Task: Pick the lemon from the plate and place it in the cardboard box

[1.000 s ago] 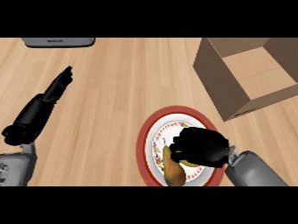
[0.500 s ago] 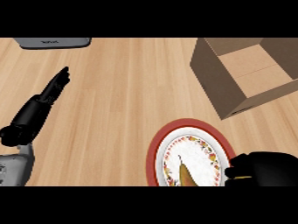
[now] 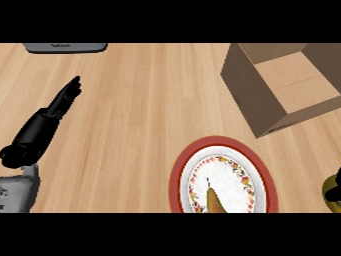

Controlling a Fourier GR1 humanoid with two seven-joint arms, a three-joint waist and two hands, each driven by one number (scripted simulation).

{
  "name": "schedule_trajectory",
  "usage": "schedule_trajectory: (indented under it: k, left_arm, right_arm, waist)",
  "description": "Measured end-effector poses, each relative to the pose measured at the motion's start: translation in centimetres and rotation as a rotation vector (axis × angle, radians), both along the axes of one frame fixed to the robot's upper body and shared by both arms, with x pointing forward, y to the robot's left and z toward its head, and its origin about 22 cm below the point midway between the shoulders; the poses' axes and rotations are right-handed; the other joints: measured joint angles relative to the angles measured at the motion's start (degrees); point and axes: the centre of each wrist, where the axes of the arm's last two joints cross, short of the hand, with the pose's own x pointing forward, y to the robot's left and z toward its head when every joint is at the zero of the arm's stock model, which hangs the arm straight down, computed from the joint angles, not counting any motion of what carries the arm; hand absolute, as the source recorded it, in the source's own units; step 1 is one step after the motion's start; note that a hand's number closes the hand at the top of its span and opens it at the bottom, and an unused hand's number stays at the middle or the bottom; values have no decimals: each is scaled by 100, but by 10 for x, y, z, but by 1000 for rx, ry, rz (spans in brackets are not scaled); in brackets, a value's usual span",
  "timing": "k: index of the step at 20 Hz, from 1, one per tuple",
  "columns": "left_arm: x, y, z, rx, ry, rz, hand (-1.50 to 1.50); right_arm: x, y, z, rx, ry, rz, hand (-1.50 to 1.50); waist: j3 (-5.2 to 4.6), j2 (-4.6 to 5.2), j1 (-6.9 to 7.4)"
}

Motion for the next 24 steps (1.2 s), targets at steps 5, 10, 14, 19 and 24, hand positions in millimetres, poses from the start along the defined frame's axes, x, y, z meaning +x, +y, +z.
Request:
schedule_trajectory:
  k: [5, 10, 14, 19, 24]
  left_arm:
    - [5, -11, 3, -5, 5, -27, 0]
    - [11, -19, 3, -5, 4, -50, 0]
    - [13, -22, 4, 0, -4, -65, 0]
    - [10, -29, 1, -1, -8, -88, 0]
    - [14, -31, 11, 0, -12, -92, 0]
  right_arm:
    - [22, -23, 34, 106, 93, -154, 150]
    - [61, -33, 59, 157, 167, -262, 150]
    - [95, -30, 70, 131, 144, -336, 150]
    - [127, -27, 73, -40, 135, -396, 150]
    - [149, -31, 61, -238, 175, -454, 150]
  waist:
    - [0, 21, 135]
    - [0, 46, 264]
    - [1, 65, 345]
    - [3, 91, 451]
    - [7, 114, 503]
